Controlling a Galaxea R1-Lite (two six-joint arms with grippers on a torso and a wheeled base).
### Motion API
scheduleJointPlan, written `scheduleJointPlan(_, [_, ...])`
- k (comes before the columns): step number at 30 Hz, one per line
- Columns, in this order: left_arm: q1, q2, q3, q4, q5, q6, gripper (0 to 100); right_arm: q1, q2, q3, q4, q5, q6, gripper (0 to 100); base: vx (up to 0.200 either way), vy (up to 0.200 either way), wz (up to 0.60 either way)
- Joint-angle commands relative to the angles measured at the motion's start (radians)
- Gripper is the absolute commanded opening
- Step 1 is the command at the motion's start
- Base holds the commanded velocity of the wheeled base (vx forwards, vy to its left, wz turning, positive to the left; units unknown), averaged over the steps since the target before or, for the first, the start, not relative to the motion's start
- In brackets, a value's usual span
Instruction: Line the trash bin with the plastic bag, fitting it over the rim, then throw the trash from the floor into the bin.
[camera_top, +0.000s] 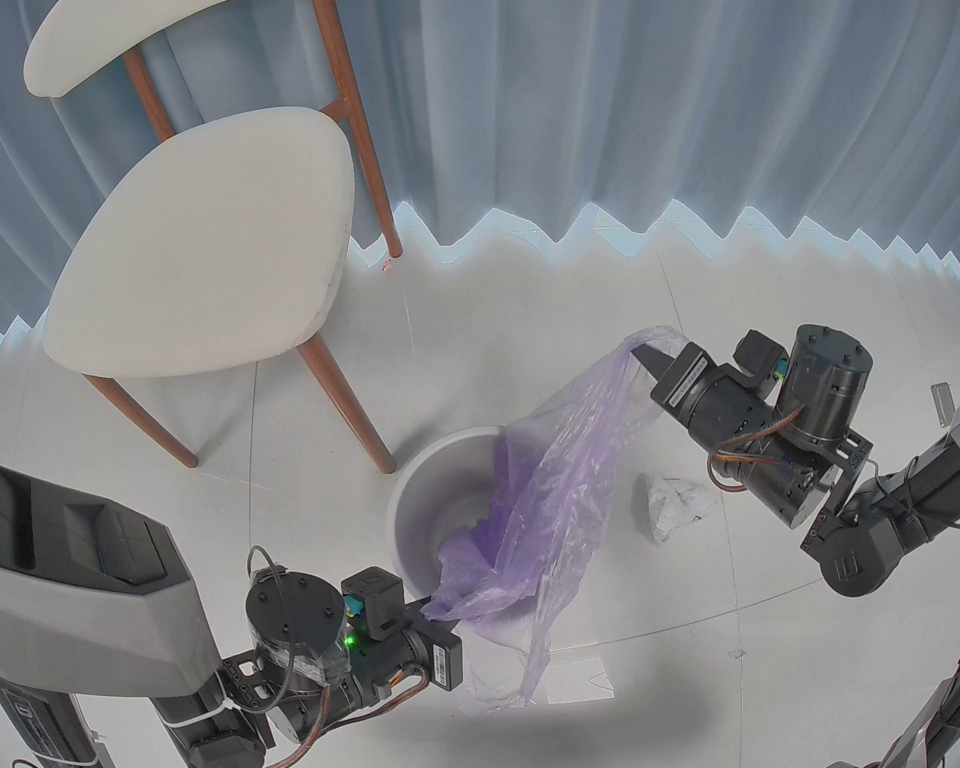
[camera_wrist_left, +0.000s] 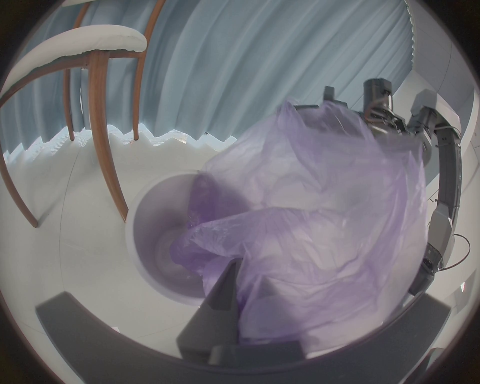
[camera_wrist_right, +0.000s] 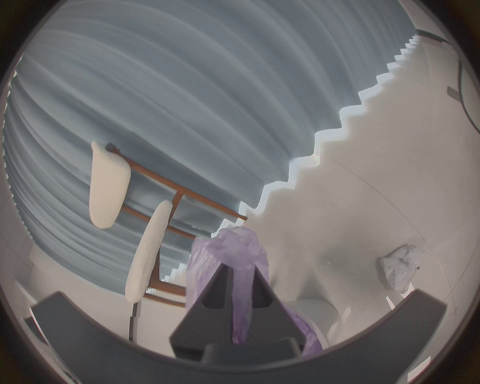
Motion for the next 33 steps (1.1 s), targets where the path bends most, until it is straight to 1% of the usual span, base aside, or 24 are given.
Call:
scheduleJointPlan(1, [0.046,-0.003,-0.032,0.001,-0.006,-0.001,0,0.004,0.010,0.065,-0.020,0.048,-0.028,0,0.000,0.000,0.00])
scheduleJointPlan(3, [0.080,0.004,-0.059,-0.001,-0.012,-0.003,0,0.004,0.022,0.085,-0.020,0.072,-0.050,0,0.000,0.000,0.00])
scheduleJointPlan(5, [0.116,0.010,-0.081,-0.001,-0.021,-0.003,0,0.004,0.031,0.096,-0.020,0.079,-0.067,0,0.000,0.000,0.00])
scheduleJointPlan(7, [0.137,0.015,-0.093,-0.001,-0.042,-0.005,0,0.003,0.037,0.102,-0.020,0.080,-0.076,0,0.000,0.000,0.00])
scheduleJointPlan(8, [0.157,0.013,-0.102,-0.001,-0.076,-0.014,0,0.003,0.045,0.105,-0.020,0.080,-0.077,0,0.000,0.000,0.00])
scheduleJointPlan(9, [0.163,0.009,-0.102,-0.001,-0.098,-0.026,0,0.003,0.048,0.106,-0.018,0.082,-0.079,0,0.000,0.000,0.00])
scheduleJointPlan(11, [0.165,0.007,-0.101,-0.001,-0.108,-0.037,0,0.003,0.051,0.106,-0.018,0.082,-0.079,0,0.000,0.000,0.00])
scheduleJointPlan(13, [0.166,0.004,-0.098,0.001,-0.156,-0.087,0,-0.002,0.074,0.108,-0.018,0.097,-0.079,0,0.000,0.000,0.00])
scheduleJointPlan(14, [0.166,0.004,-0.098,0.001,-0.159,-0.089,0,-0.002,0.076,0.108,-0.018,0.099,-0.079,0,0.000,0.000,0.00])
scheduleJointPlan(15, [0.166,0.006,-0.102,0.001,-0.167,-0.117,0,-0.003,0.086,0.113,-0.018,0.100,-0.079,0,0.000,0.000,0.00])
scheduleJointPlan(17, [0.166,0.013,-0.111,0.001,-0.167,-0.135,0,-0.006,0.100,0.113,-0.018,0.099,-0.079,0,0.000,0.000,0.00])
scheduleJointPlan(25, [0.181,0.032,-0.118,0.007,-0.161,-0.136,0,-0.031,0.106,0.114,-0.011,0.105,-0.091,0,0.000,0.000,0.00])
scheduleJointPlan(26, [0.203,0.046,-0.119,0.002,-0.154,-0.132,0,-0.062,0.120,0.116,-0.011,0.135,-0.108,0,0.000,0.000,0.00])
scheduleJointPlan(27, [0.214,0.058,-0.122,0.001,-0.153,-0.132,0,-0.068,0.131,0.116,-0.015,0.148,-0.113,0,0.000,0.000,0.00])
scheduleJointPlan(30, [0.227,0.075,-0.148,0.001,-0.154,-0.135,0,-0.077,0.152,0.110,-0.028,0.154,-0.117,0,0.000,0.000,0.00])
scheduleJointPlan(33, [0.240,0.087,-0.164,0.001,-0.154,-0.136,0,-0.078,0.155,0.113,-0.069,0.163,-0.116,0,0.000,0.000,0.00])
